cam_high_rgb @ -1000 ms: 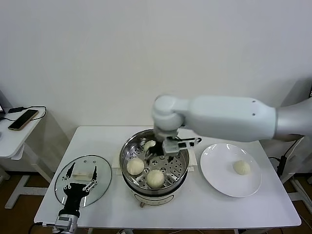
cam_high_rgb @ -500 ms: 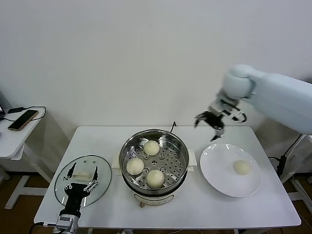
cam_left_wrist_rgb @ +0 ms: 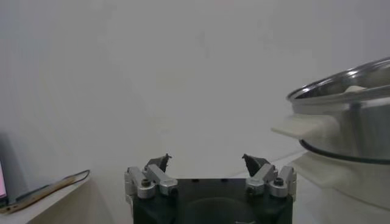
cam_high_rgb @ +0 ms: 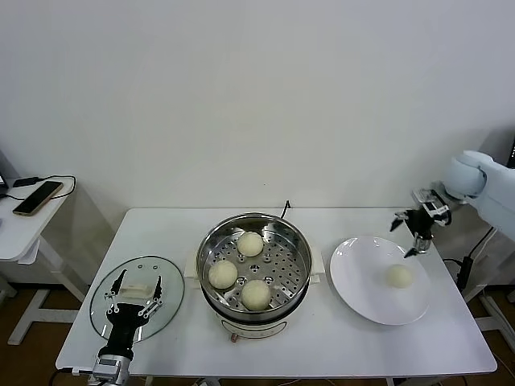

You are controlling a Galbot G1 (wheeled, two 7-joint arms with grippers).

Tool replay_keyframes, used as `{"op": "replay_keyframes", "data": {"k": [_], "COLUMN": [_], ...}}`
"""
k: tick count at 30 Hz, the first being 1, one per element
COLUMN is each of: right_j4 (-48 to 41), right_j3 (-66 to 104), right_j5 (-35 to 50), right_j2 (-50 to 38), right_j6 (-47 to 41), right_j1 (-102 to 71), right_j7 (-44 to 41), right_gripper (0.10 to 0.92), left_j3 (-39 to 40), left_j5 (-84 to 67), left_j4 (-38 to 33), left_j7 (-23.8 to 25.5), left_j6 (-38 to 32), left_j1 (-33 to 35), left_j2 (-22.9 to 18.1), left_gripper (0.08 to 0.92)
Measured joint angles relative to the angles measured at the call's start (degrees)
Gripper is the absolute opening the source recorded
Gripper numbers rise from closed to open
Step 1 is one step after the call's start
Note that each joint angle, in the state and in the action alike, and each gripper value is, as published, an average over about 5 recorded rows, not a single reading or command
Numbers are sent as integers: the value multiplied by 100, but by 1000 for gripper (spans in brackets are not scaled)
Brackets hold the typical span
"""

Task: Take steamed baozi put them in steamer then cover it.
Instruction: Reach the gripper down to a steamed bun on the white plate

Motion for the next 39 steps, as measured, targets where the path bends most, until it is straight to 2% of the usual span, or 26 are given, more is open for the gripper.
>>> {"op": "replay_keyframes", "data": {"k": [15,28,39], "right_j4": [-698,-973,-967], "right_j3": [412,519,517], "right_j5": [-169,-166,-117], "right_j2": [210,445,451], "right_j6": [-69,-128,-141], "right_j1": [-995,-1302,-1323], "right_j7": [266,494,583], "right_gripper": [823,821,672], "left_j3": [-17,-24,-27], "left_j5": [22,8,6], "left_j4": [56,74,69], "left_j7": [-5,-7,-24], "left_j6": [-54,-78,-80], "left_j1": [11,-7,-5], "left_j2": [-7,-1,3], "left_gripper": [823,823,823]}}
